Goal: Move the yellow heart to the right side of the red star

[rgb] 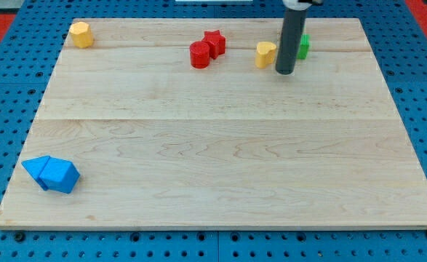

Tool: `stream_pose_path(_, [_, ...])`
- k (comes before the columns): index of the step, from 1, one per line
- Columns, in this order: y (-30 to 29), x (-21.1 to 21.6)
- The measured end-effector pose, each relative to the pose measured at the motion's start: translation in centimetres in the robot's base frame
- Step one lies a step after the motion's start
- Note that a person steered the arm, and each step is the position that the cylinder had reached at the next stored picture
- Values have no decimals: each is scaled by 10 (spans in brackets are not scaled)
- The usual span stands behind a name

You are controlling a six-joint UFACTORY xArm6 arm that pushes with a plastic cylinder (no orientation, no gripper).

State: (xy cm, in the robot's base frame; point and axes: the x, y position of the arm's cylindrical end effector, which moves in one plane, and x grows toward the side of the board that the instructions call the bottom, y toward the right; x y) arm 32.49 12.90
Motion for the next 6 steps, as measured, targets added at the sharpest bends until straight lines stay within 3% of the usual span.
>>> stream_pose_path(2, [-37,-78])
stream_pose_path(3, [-32,-85])
stream_pose_path(4, [-25,-65])
stream_pose_path(5, [-64,-47])
stream_pose_path(6, [-60,-58])
